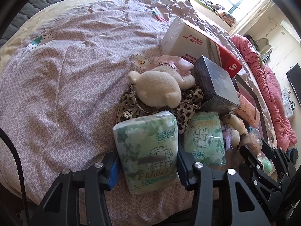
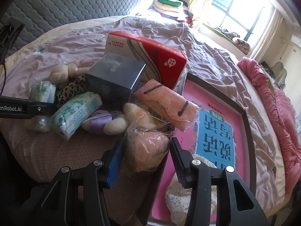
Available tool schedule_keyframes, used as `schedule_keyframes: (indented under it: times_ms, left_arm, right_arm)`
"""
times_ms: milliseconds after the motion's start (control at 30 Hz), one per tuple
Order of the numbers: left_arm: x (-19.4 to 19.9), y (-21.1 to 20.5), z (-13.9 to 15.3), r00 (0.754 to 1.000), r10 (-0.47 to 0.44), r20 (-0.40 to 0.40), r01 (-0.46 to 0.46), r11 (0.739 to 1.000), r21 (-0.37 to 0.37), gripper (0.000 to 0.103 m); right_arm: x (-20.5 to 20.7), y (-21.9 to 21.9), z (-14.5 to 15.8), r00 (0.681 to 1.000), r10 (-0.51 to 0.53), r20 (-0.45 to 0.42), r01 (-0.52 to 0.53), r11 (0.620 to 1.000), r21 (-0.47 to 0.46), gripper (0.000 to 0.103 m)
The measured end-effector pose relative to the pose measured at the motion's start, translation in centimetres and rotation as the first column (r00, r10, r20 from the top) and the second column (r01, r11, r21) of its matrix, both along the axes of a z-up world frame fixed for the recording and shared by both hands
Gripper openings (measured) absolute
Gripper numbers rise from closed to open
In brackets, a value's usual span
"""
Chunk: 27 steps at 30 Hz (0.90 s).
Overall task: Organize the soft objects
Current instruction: 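Grasp the green-white 'Flower' tissue pack with left gripper while right reaches the peach bag, then grasp the bagged peach ball with the right gripper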
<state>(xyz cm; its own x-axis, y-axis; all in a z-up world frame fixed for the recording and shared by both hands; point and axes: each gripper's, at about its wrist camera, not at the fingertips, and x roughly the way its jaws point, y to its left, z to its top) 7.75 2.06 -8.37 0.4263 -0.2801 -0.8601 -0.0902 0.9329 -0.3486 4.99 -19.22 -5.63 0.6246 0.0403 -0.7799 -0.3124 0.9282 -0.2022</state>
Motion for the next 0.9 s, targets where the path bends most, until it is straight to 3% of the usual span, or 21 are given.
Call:
schedule_keyframes:
  times_ms: [267, 900]
  left_arm:
    - [-1.1, -0.2, 1.1, 0.999, -0.028, 0.028, 0.029, 0.999, -0.024, 0.048]
    - [-3.1, 0.2, 4.1, 0.991, -0.006, 0.132, 0.004, 1.0, 0.02, 0.048]
  right_arm:
    - [-0.4, -1.3, 1.1, 0.999, -0.039, 0.012, 0.038, 0.994, 0.1, 0.05]
    - [-0.6, -3.4, 2.4, 0.994, -0.107, 0.016, 0.1, 0.963, 0.249, 0.049]
